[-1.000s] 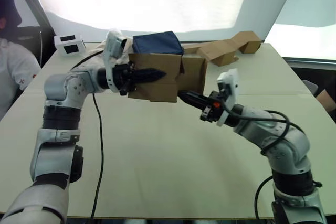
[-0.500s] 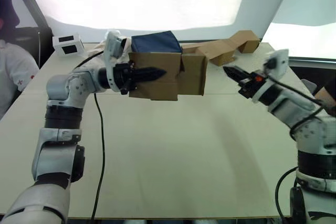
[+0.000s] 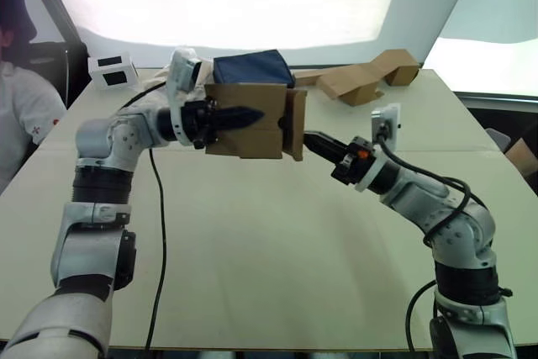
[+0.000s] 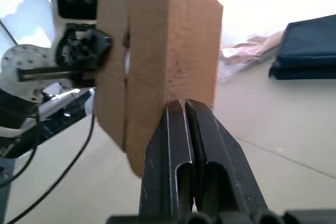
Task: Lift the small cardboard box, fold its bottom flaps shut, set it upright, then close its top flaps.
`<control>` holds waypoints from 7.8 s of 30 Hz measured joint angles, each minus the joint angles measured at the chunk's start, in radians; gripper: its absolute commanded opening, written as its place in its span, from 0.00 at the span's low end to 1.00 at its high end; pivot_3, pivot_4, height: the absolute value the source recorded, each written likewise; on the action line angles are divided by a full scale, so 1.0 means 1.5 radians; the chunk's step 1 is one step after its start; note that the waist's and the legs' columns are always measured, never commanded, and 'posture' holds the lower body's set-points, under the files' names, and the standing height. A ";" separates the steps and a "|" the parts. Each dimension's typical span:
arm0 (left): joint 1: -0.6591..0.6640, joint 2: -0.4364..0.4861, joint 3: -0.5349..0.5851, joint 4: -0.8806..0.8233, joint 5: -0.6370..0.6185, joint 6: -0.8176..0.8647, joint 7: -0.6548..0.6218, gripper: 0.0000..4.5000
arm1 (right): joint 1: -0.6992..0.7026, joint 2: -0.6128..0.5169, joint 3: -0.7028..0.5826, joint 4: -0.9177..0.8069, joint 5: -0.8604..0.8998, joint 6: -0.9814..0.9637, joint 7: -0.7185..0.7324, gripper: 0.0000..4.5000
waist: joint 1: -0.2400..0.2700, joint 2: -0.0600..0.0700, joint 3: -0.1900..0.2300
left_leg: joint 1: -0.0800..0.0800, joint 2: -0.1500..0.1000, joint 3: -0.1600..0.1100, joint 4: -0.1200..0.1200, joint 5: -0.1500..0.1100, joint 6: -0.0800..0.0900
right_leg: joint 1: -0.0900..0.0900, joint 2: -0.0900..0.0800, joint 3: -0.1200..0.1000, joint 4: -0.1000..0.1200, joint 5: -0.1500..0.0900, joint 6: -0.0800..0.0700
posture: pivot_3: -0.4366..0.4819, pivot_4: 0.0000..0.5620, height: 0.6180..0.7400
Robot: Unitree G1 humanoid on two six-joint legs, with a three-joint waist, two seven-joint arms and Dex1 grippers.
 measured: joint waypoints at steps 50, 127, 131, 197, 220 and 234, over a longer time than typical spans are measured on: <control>-0.006 -0.004 0.023 -0.007 -0.016 0.038 0.017 0.00 | 0.085 0.211 -0.011 0.029 0.199 -0.068 -0.129 0.07 | -0.004 0.000 0.000 | 0.000 0.000 0.000 0.000 0.000 0.000 | 0.000 0.000 0.000 0.001 0.000 0.000 | 0.48 0.27 1.00; 0.014 -0.047 0.024 -0.006 -0.015 0.010 0.059 0.00 | 0.088 0.295 0.024 0.041 0.227 -0.125 -0.177 0.08 | -0.004 0.000 0.000 | 0.000 0.000 0.000 0.000 0.000 0.000 | 0.000 0.000 0.000 0.001 0.000 0.000 | 0.48 0.27 1.00; 0.012 -0.047 0.024 -0.001 -0.016 0.010 0.057 0.00 | 0.091 0.262 0.020 0.026 0.233 -0.112 -0.178 0.08 | -0.004 0.000 0.000 | 0.000 0.000 0.000 0.000 0.000 0.000 | 0.000 0.000 0.000 0.001 0.000 0.000 | 0.48 0.27 1.00; -0.157 0.036 -0.580 -0.133 0.463 -0.163 -0.175 0.33 | 0.213 -0.312 0.204 -0.210 -0.376 -0.063 0.087 0.00 | 0.001 0.000 0.000 | 0.000 0.002 -0.001 0.001 -0.001 0.002 | 0.001 0.006 0.002 -0.002 0.000 -0.001 | 0.48 0.27 1.00; 0.041 0.156 -0.178 -0.127 0.182 0.062 0.080 0.00 | 0.232 -0.174 0.107 -0.149 -0.334 -0.033 0.066 0.00 | 0.001 0.002 -0.001 | 0.000 0.003 -0.002 0.002 0.000 0.001 | 0.000 0.005 0.003 0.003 0.000 -0.001 | 0.48 0.27 1.00; 0.468 0.051 -0.072 -0.343 0.205 -0.069 0.321 0.00 | 0.190 -0.108 0.223 -0.038 -0.426 -0.018 0.028 0.00 | 0.001 0.001 -0.001 | 0.001 0.003 -0.001 0.006 -0.001 0.001 | 0.001 0.004 0.002 0.005 0.000 -0.001 | 0.48 0.27 1.00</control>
